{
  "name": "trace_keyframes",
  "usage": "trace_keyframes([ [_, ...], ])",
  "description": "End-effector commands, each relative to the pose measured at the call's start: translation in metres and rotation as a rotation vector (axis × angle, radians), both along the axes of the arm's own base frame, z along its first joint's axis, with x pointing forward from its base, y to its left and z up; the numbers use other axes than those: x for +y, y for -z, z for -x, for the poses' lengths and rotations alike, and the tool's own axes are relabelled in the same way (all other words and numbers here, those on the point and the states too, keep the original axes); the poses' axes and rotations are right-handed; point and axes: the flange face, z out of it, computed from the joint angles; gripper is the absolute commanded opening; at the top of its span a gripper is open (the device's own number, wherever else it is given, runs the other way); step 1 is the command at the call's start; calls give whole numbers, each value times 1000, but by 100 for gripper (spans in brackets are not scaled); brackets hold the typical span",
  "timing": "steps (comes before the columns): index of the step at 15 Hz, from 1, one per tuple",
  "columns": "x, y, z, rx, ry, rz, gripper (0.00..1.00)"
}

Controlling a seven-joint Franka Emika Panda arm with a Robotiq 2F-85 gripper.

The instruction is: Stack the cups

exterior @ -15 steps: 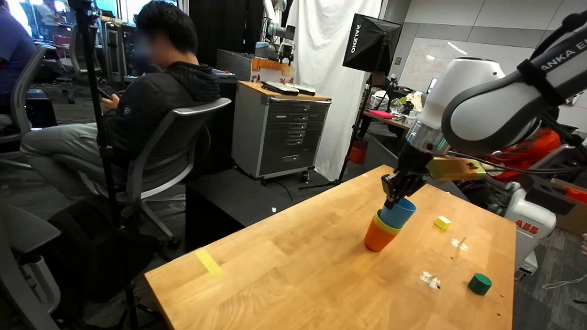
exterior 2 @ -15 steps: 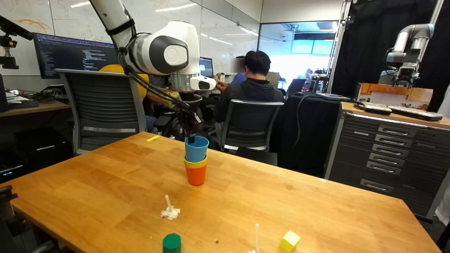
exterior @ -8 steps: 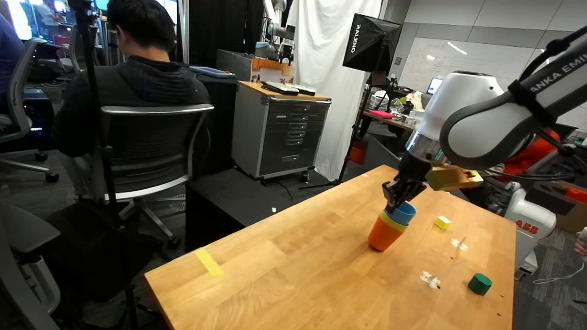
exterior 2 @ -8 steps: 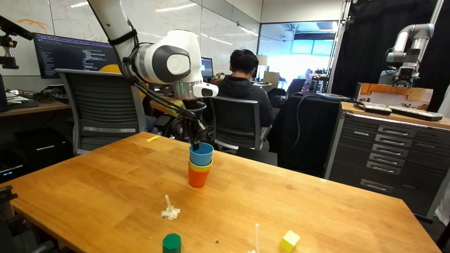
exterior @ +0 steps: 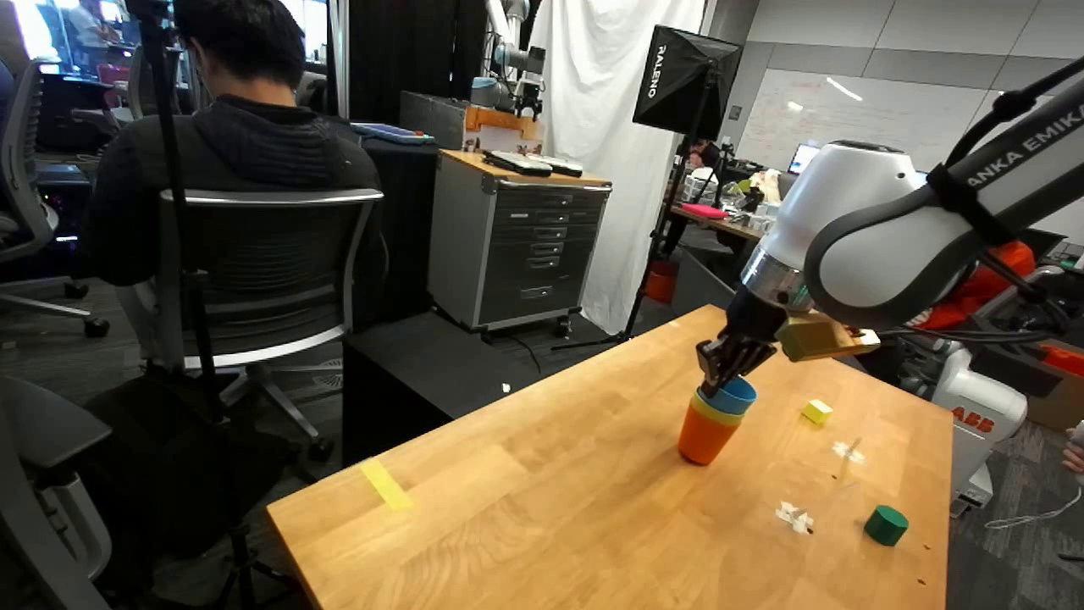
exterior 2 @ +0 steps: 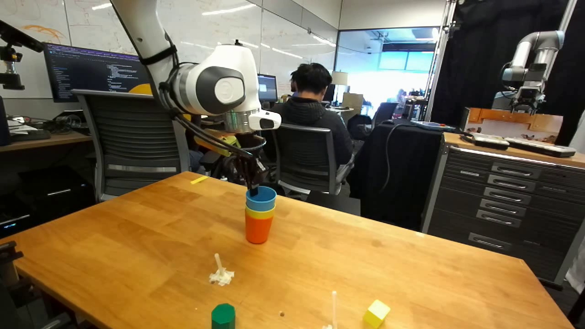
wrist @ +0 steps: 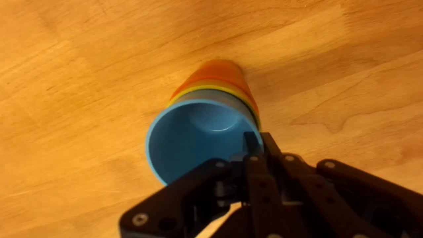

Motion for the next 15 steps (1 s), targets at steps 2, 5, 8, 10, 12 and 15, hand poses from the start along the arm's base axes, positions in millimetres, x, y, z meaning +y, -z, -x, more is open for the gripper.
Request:
trace_keyframes([
  [2, 9, -5, -7, -27, -8, -9, 20],
  [5, 11, -6, -6, -28, -13, -13, 40],
  [8, 11, -10, -6, -31, -15, -12, 64],
  [10, 13, -21, -6, -48, -21, -7, 79],
  [12, 17, -36, -5, -67, -33, -10, 92],
  [15, 26, -63, 1, -87, -69, -27, 100],
])
